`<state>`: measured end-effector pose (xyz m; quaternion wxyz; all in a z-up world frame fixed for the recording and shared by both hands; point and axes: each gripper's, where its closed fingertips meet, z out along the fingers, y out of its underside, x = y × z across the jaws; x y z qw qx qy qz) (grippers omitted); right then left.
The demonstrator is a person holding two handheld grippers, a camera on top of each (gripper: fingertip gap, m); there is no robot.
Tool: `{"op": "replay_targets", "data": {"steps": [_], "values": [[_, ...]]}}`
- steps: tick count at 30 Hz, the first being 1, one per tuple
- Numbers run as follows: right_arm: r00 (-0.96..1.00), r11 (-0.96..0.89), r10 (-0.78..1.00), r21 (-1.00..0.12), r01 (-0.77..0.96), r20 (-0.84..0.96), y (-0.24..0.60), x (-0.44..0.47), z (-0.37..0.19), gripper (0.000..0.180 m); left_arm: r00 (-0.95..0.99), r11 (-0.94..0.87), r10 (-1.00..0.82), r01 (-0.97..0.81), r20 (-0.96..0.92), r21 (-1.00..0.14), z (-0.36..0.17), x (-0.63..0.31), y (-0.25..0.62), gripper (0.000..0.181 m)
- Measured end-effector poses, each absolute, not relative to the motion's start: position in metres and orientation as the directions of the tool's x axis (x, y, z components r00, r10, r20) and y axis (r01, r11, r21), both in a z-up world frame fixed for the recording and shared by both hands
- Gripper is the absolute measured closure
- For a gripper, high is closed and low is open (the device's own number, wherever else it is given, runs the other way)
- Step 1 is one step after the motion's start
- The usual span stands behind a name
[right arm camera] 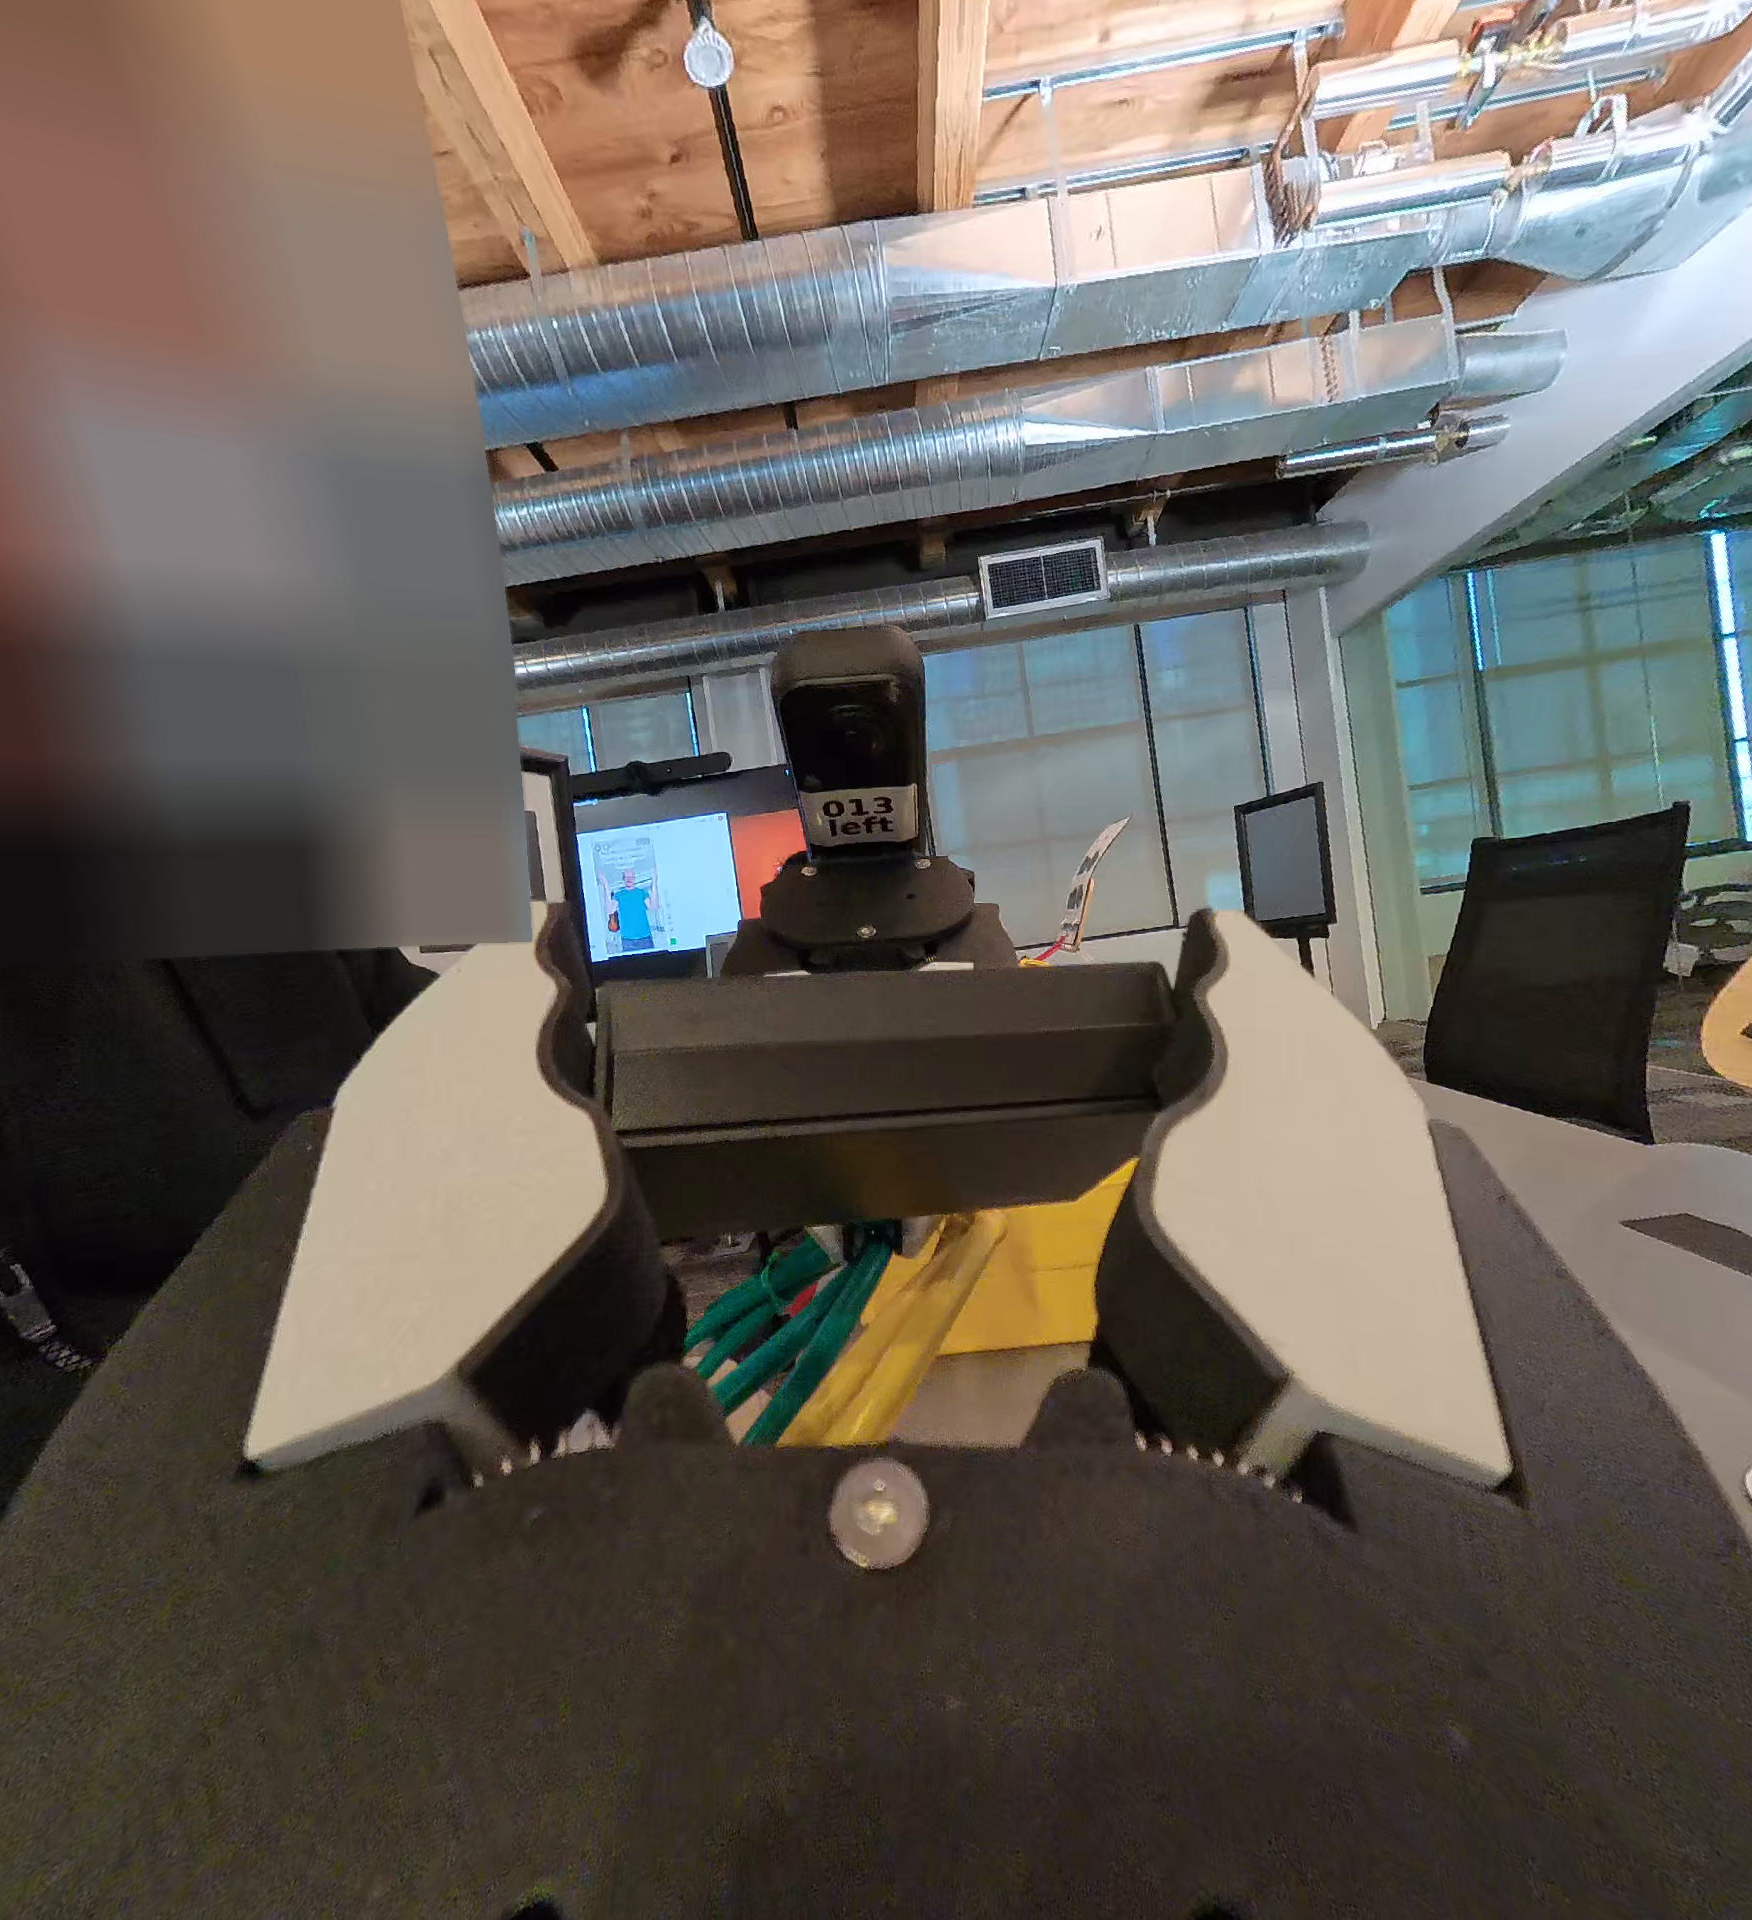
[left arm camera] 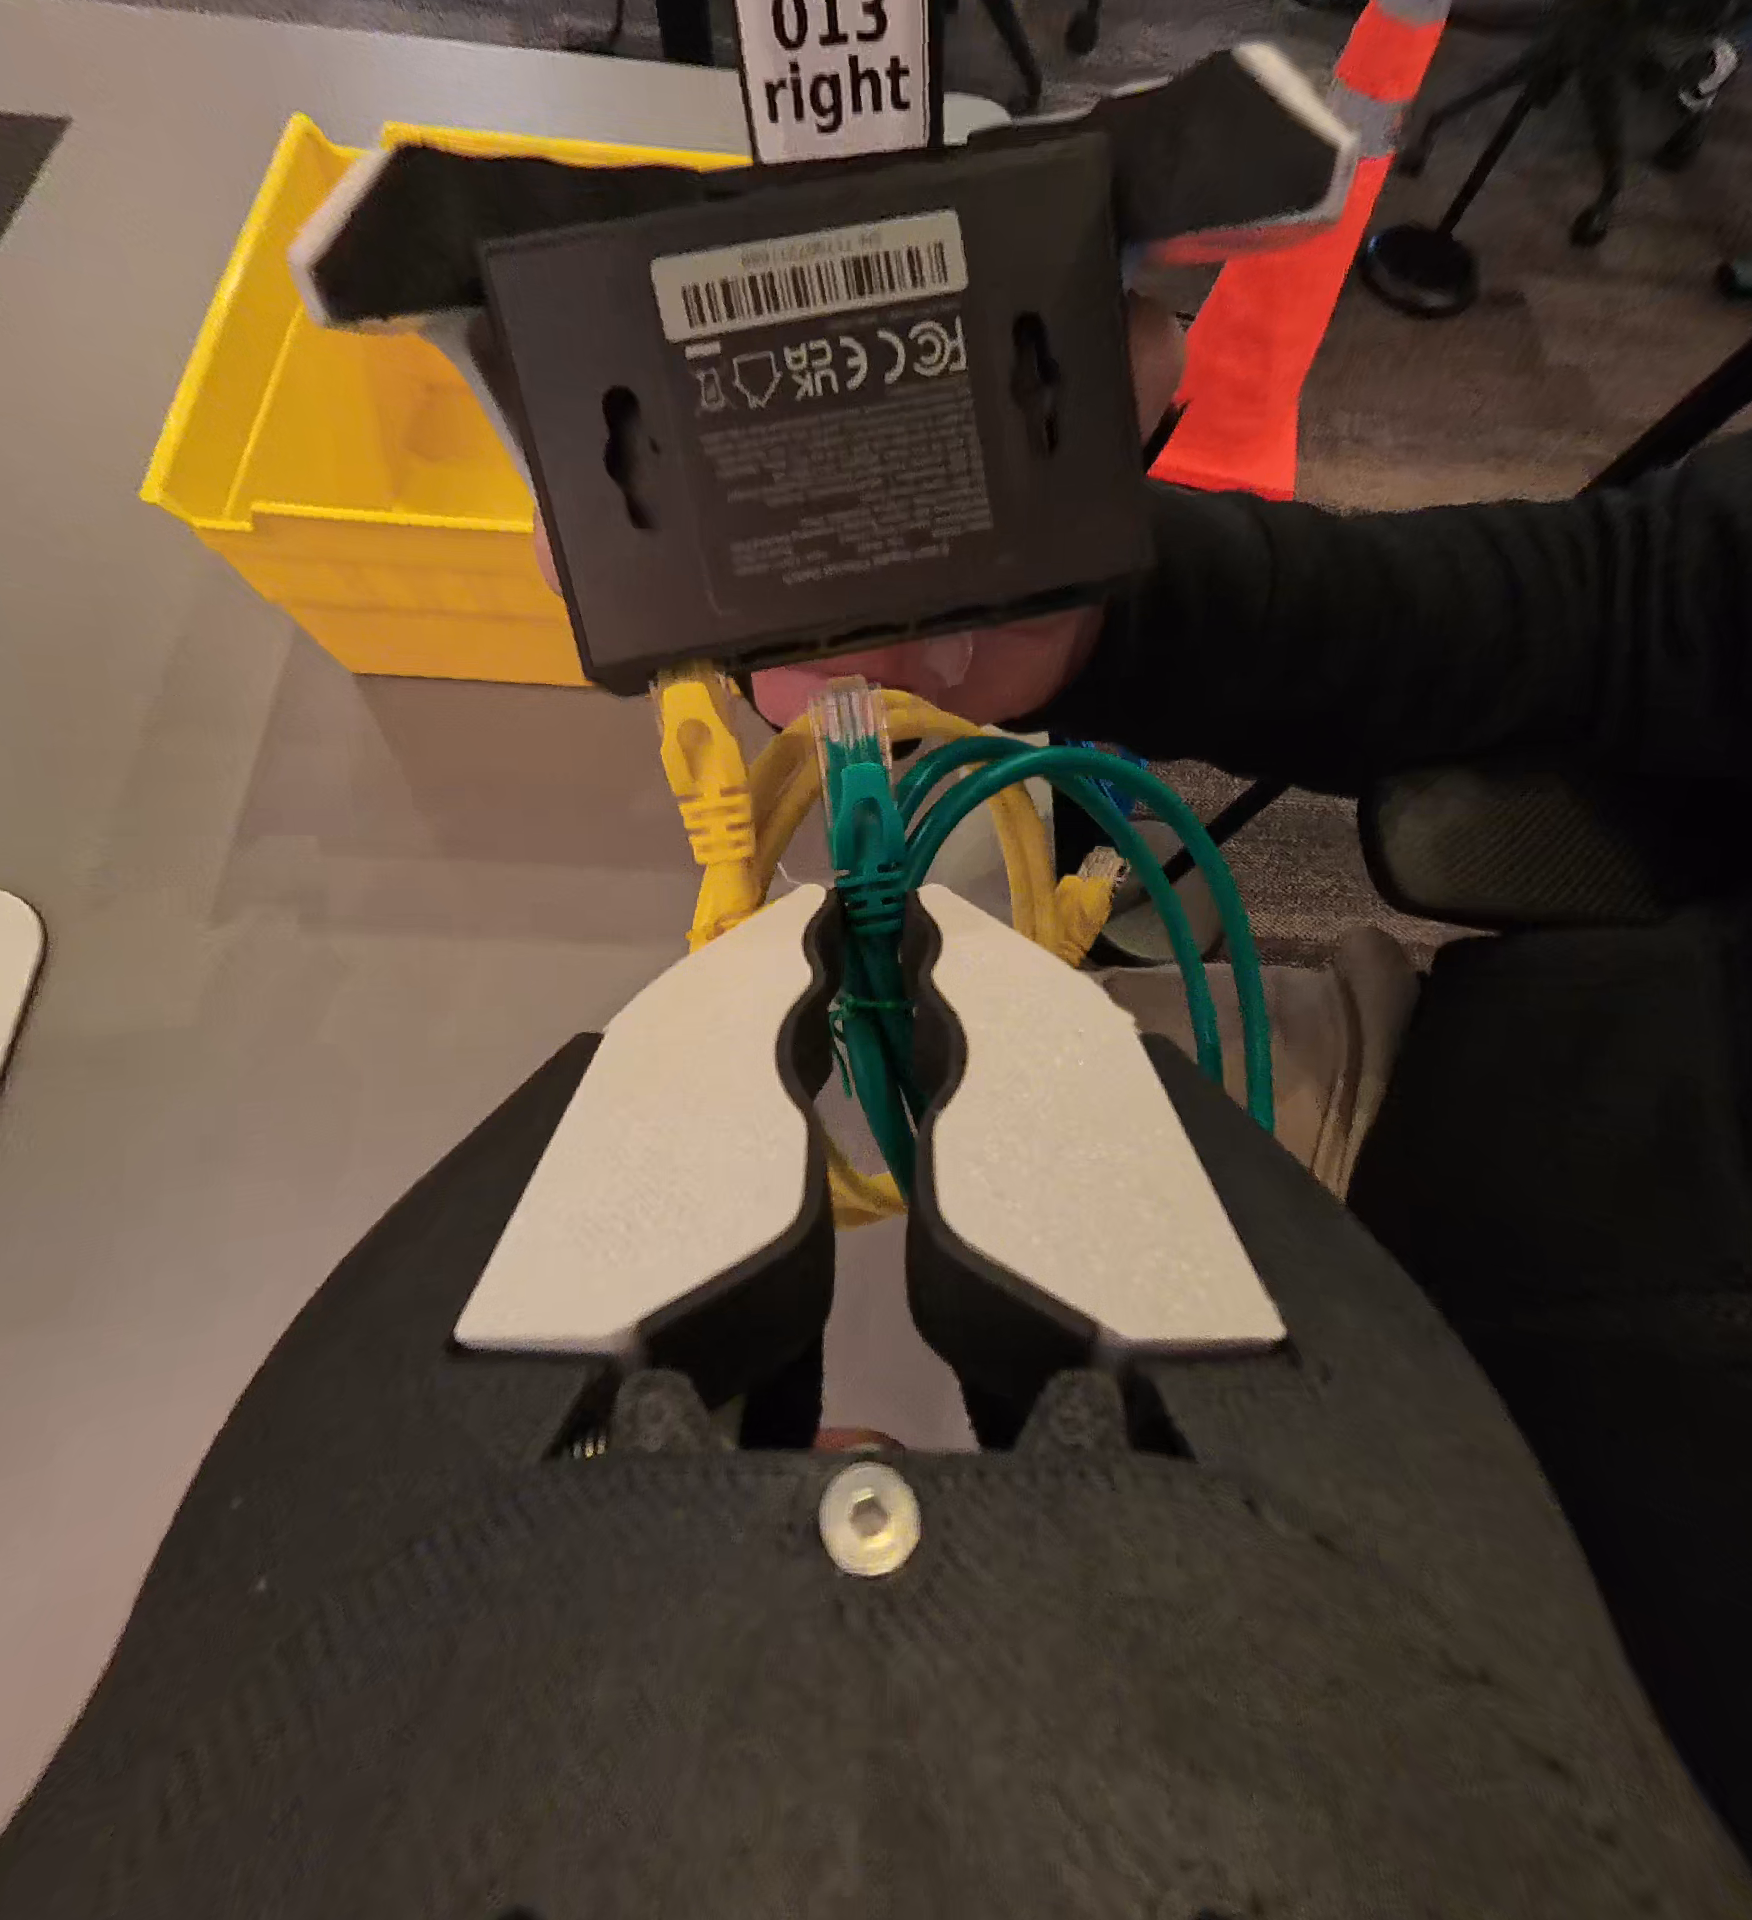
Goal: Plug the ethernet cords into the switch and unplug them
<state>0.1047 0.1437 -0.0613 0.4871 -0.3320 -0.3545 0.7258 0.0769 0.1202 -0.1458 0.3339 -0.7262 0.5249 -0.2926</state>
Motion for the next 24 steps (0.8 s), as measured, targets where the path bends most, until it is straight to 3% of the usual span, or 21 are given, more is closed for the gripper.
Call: {"op": "replay_targets", "data": {"steps": [1, 16, 24], "values": [[-0.304, -0.275, 0.942, -0.837, -0.473, -0.138, 0.144, 0.104, -0.062, 0.073, 0.282, -0.217, -0.957, -0.556, 0.064, -0.802, -0.144, 0.079, 0.121, 0.171], [-0.375, -0.397, 0.906, -0.708, -0.584, -0.198, 0.155, 0.118, -0.049, 0.073, 0.294, -0.208, -0.953, -0.477, 0.068, -0.854, -0.13, 0.094, 0.122, 0.17], [-0.386, -0.401, 0.902, -0.703, -0.588, -0.193, 0.154, 0.12, -0.049, 0.073, 0.282, -0.214, -0.955, -0.448, 0.09, -0.868, -0.126, 0.101, 0.124, 0.171]]}}
